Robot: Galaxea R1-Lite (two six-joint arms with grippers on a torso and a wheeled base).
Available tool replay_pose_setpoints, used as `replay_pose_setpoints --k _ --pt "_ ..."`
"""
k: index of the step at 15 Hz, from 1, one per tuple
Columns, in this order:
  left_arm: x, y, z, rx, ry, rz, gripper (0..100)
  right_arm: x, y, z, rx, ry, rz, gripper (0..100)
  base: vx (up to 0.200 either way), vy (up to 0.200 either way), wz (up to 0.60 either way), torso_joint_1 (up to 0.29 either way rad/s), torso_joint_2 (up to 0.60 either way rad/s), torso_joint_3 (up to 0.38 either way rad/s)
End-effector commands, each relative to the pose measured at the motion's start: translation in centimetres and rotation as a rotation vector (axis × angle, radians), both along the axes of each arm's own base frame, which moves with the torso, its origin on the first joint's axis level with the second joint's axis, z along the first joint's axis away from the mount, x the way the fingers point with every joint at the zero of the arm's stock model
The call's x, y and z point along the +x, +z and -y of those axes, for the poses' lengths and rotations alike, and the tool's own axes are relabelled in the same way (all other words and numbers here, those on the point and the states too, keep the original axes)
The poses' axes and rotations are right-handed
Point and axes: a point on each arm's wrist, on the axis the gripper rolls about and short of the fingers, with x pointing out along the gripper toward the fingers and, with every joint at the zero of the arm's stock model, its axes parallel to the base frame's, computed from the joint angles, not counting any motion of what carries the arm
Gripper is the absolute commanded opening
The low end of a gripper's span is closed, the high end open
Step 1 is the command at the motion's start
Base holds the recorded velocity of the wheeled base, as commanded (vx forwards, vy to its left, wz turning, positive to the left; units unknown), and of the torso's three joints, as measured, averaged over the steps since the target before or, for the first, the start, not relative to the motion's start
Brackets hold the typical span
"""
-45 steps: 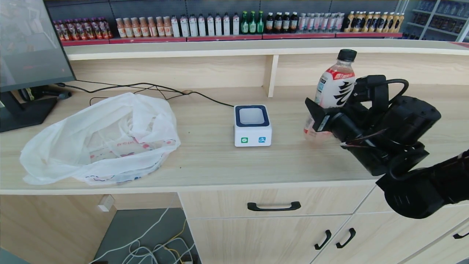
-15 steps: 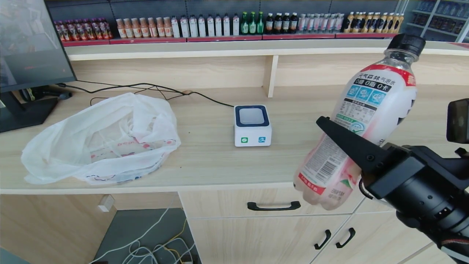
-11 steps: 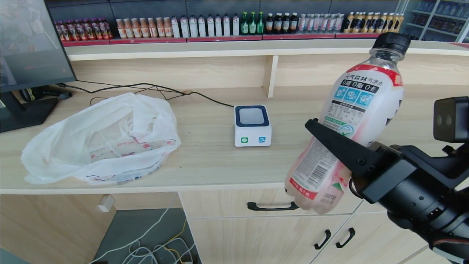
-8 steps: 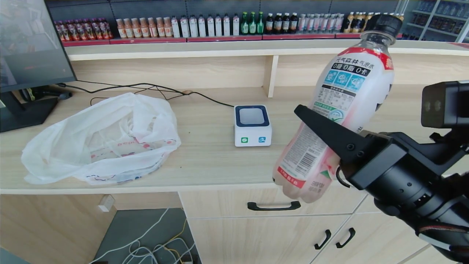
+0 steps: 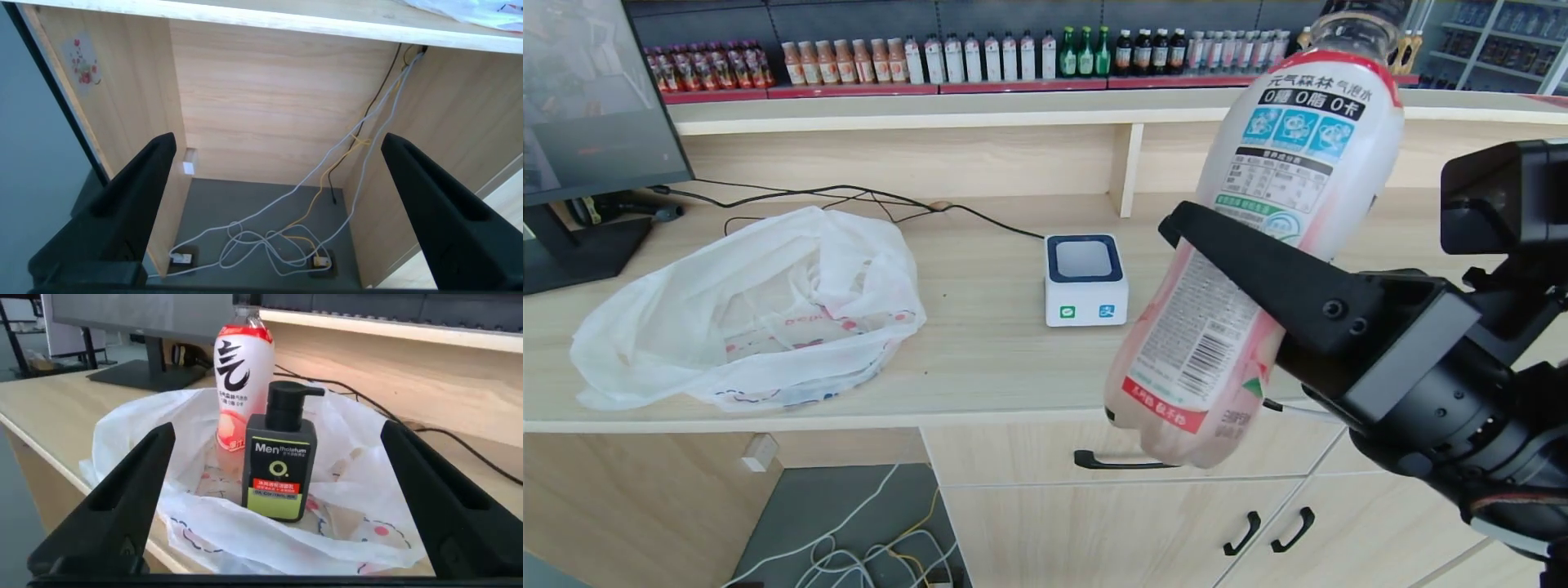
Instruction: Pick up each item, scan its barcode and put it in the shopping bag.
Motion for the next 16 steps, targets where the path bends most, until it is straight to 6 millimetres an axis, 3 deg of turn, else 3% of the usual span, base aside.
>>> replay_pose_setpoints --k 1,4,5,7,9,10,12,15,16 --pt "0.0 0.0 0.0 0.000 0.001 0.000 100 -6.8 1.9 5.3 0.017 0.015 0.066 100 0.000 0.000 0.00 0.000 0.00 0.000" --pt "0.0 0.0 0.0 0.000 0.001 0.000 100 -12.1 -0.8 9.2 -0.027 0.040 0.020 100 0.000 0.000 0.00 0.000 0.00 0.000" --pt "0.0 0.0 0.0 0.000 0.001 0.000 100 -12.3 -1.0 9.4 -0.030 0.040 0.016 100 0.000 0.000 0.00 0.000 0.00 0.000" --pt "0.0 0.0 0.0 0.000 0.001 0.000 100 -15.0 -0.6 11.7 -0.009 0.042 0.050 100 0.000 0.000 0.00 0.000 0.00 0.000" --pt "0.0 0.0 0.0 0.001 0.001 0.000 100 -17.2 -1.4 13.6 -0.040 0.045 0.005 100 0.000 0.000 0.00 0.000 0.00 0.000" --pt "0.0 0.0 0.0 0.003 -0.001 0.000 100 -19.5 -3.6 15.6 -0.130 0.048 -0.084 100 0.000 0.000 0.00 0.000 0.00 0.000" --pt "0.0 0.0 0.0 0.004 -0.001 0.000 100 -21.8 -6.6 17.6 -0.301 0.071 -0.177 100 0.000 0.000 0.00 0.000 0.00 0.000" --pt "0.0 0.0 0.0 0.004 -0.001 0.000 100 -23.6 -10.4 19.1 -0.306 0.086 -0.270 100 0.000 0.000 0.00 0.000 0.00 0.000" --pt "0.0 0.0 0.0 0.004 -0.001 0.000 100 -23.9 -10.8 19.3 -0.283 0.081 -0.280 100 0.000 0.000 0.00 0.000 0.00 0.000"
